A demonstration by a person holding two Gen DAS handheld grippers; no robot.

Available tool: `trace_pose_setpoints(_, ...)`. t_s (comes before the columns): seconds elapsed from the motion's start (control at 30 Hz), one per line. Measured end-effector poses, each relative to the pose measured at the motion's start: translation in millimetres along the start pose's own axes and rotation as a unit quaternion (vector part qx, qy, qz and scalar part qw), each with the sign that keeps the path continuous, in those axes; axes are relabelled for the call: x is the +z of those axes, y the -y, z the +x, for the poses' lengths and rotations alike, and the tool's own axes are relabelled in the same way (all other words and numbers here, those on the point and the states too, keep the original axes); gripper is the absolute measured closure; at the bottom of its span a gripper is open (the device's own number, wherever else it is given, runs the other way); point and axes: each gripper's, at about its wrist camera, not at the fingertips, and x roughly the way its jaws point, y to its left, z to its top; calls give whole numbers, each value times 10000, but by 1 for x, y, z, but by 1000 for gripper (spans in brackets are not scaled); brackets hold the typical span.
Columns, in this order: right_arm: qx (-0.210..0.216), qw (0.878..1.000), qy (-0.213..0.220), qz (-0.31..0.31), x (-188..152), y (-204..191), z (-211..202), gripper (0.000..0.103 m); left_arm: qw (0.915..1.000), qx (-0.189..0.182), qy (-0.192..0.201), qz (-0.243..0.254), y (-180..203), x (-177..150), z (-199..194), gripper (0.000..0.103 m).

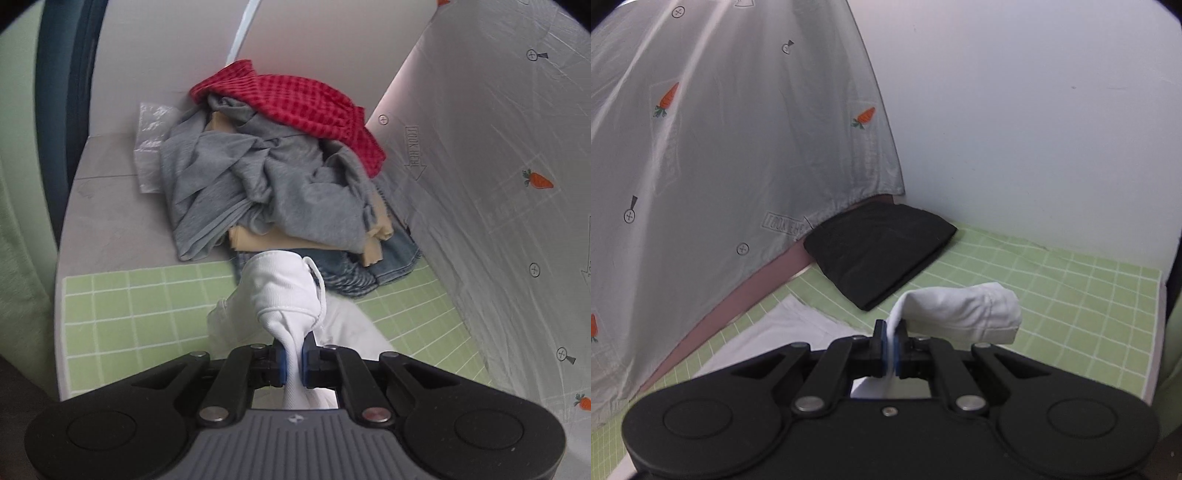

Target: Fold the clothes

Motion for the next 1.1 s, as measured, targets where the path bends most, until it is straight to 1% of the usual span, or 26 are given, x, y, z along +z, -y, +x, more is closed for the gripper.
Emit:
trace_pose_setpoints(0.13,137,9998,70,-127,30,-66,57,99,9994,-320,91,88,65,10,47,95)
trace_pose_setpoints(0.17,172,9997,88,-159,38,-83,71,99,9991,-400,114,110,81,13,59,93)
trace_pose_setpoints(0.2,179,9996,-10,-213,43,-102,93,99,9990,-377,67,237,98,13,76,91)
trace_pose_setpoints(0.27,217,9986,-344,-343,49,-143,145,97,9982,-325,-31,495,133,11,112,75)
trace_pose_setpoints(0.3,273,9972,-563,-415,50,-162,175,78,9978,-321,-75,574,142,9,120,72)
trace_pose_setpoints(0.33,258,9962,-631,-545,44,-168,184,55,9973,-317,-120,652,151,7,128,65)
trace_pose_setpoints(0.37,220,9952,-647,-696,36,-169,186,48,9963,-366,-59,776,153,3,129,52)
trace_pose_setpoints(0.4,181,9940,-663,-846,28,-170,189,42,9949,-391,19,926,152,-2,127,41)
trace_pose_setpoints(0.43,142,9926,-679,-996,20,-171,191,40,9937,-362,94,1055,148,-8,125,26)
trace_pose_setpoints(0.47,104,9909,-694,-1146,12,-172,193,36,9925,-265,143,1184,141,-16,122,24)
trace_pose_setpoints(0.5,65,9890,-710,-1296,4,-174,196,27,9916,-150,55,1281,134,-22,122,24)
trace_pose_setpoints(0.53,26,9868,-725,-1445,-4,-175,198,22,9905,-35,-37,1377,126,-28,122,24)
trace_pose_setpoints(0.57,-66,9843,-773,-1586,-14,-166,195,21,9896,130,-191,1419,115,-33,122,24)
trace_pose_setpoints(0.63,-427,9776,-935,-1838,-38,-139,186,21,9897,382,-415,1314,93,-42,120,24)
trace_pose_setpoints(0.7,-778,9739,-1048,-1855,-55,-111,173,21,9893,583,-622,1182,71,-51,116,24)
trace_pose_setpoints(0.8,-1058,9762,-1259,-1414,-70,-72,159,20,9882,689,-844,1075,50,-58,111,24)
trace_pose_setpoints(0.83,-1070,9779,-1344,-1192,-72,-60,156,19,9878,703,-917,1046,44,-60,110,24)
trace_pose_setpoints(0.93,-882,9834,-1521,-446,-79,-37,153,18,9880,647,-1105,858,31,-67,107,24)
trace_pose_setpoints(1.0,-727,9841,-1617,-61,-83,-32,156,18,9893,554,-1175,666,27,-72,109,22)
trace_pose_setpoints(1.1,-501,9840,-1697,202,-87,-36,162,18,9882,525,-1355,475,23,-79,118,22)
